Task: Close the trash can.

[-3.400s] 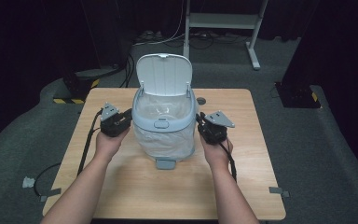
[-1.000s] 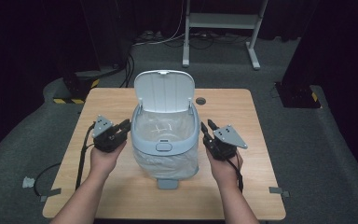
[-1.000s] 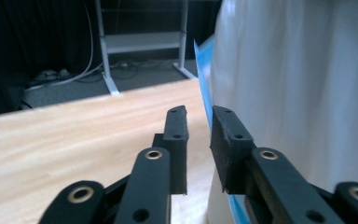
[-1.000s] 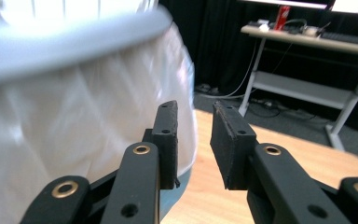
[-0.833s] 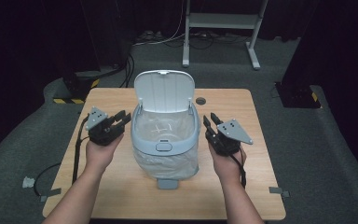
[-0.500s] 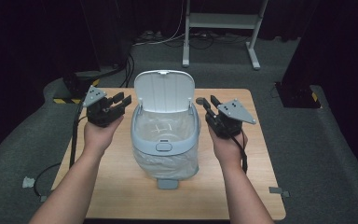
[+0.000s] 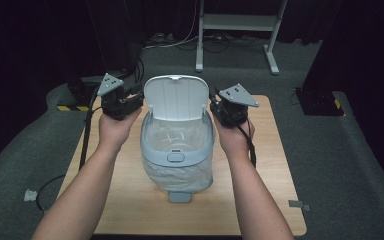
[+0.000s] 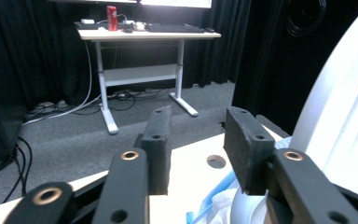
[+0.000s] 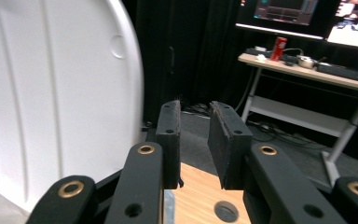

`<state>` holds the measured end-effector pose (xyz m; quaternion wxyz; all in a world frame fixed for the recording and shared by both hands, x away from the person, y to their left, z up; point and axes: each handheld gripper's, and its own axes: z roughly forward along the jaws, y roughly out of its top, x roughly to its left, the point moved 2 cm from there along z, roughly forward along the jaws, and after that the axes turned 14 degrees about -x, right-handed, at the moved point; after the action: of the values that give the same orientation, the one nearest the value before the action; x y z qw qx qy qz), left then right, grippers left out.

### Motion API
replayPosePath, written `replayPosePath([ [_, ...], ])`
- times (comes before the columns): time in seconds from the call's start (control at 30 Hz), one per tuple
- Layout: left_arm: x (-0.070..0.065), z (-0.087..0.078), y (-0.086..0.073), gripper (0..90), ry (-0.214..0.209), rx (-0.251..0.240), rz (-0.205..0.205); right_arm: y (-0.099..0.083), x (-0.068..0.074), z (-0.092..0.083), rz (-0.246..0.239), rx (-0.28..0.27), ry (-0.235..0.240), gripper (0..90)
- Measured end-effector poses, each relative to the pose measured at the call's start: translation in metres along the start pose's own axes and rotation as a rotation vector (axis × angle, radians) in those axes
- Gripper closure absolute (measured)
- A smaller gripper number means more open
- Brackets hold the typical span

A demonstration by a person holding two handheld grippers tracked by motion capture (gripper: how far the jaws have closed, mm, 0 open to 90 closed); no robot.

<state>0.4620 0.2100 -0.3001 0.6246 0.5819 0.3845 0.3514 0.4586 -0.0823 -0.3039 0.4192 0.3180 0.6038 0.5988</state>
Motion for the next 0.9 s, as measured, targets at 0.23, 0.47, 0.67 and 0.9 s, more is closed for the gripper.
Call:
replayPosePath([
  [0.23, -0.002, -0.004, 0.000, 62.2, -0.020, -0.019, -0.013, 0.000, 0.000, -0.005, 0.002, -0.020, 0.025, 75.1],
  [0.47, -0.009, -0.014, 0.002, 61.8, -0.030, -0.047, -0.018, 0.000, 0.005, -0.016, -0.014, -0.039, 0.034, 75.1],
  [0.67, -0.018, -0.029, 0.003, 59.5, -0.031, -0.069, 0.009, 0.002, 0.010, -0.028, -0.013, -0.070, 0.038, 75.3],
  [0.9, -0.025, -0.042, -0.002, 56.6, -0.029, -0.081, 0.020, 0.008, 0.018, -0.045, -0.023, -0.106, 0.054, 75.0],
])
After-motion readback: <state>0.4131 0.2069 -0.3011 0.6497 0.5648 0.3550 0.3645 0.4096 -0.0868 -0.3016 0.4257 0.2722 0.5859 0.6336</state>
